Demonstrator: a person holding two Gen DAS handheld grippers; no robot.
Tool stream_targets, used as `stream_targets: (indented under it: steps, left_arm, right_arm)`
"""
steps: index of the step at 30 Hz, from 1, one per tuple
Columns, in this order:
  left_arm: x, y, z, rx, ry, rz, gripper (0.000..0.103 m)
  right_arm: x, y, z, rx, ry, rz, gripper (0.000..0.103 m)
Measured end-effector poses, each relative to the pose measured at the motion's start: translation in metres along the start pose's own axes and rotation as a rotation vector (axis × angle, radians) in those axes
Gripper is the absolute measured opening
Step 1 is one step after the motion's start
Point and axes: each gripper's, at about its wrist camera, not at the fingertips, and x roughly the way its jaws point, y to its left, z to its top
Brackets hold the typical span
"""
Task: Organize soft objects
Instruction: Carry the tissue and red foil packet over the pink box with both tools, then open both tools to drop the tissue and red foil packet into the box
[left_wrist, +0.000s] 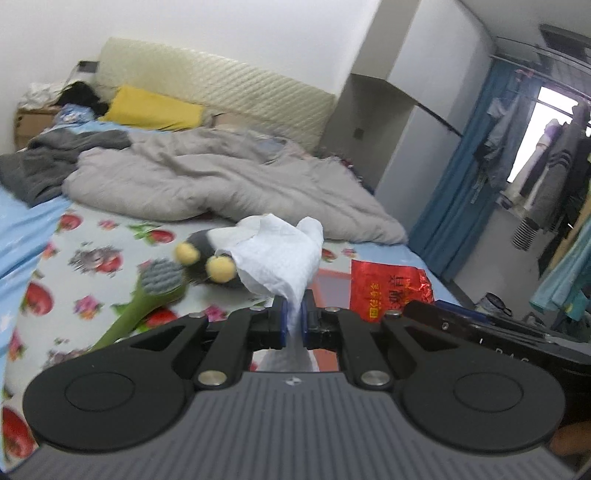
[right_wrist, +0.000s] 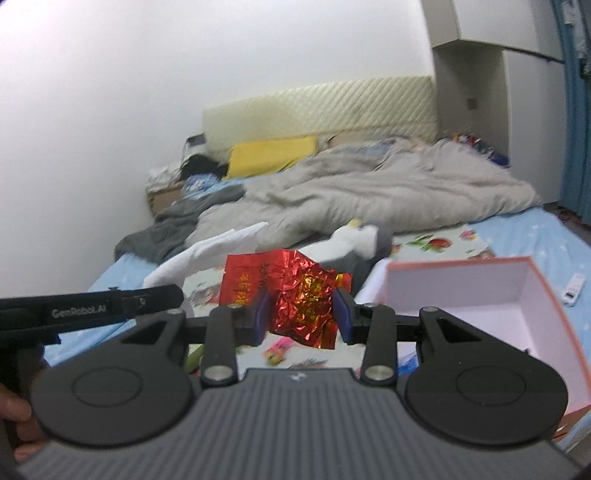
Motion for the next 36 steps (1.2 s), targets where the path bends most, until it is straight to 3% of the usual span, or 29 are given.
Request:
stream_targets:
  steps: [6, 12, 19, 28, 36]
  left_arm:
    - [0.048, -0.044, 0.014, 0.060, 0.046, -0.061, 0.009]
    - [0.118, -0.087, 0.014, 0.111, 0.150, -0.118, 0.009]
    - [0.210, -0.121, -0.006, 0.169, 0.310, -0.169, 0.009]
    - [0.301, -0.127, -0.041, 0.191, 0.479, -0.181, 0.009]
    - [0.325, -0.123, -0.054, 0.202, 0.527, -0.182, 0.009]
  right_arm:
    - [-0.006, -0.039, 0.012, 0.038, -0.050, -0.084, 0.040]
    - [0.005, -0.089, 0.012, 0.094, -0.010, -0.227, 0.040]
    - [0.031, -0.150, -0.007, 0.175, 0.082, -0.326, 0.040]
    - [0.075, -0.200, -0.043, 0.257, 0.232, -0.390, 0.041]
    - [0.098, -0.220, -0.061, 0.309, 0.288, -0.398, 0.040]
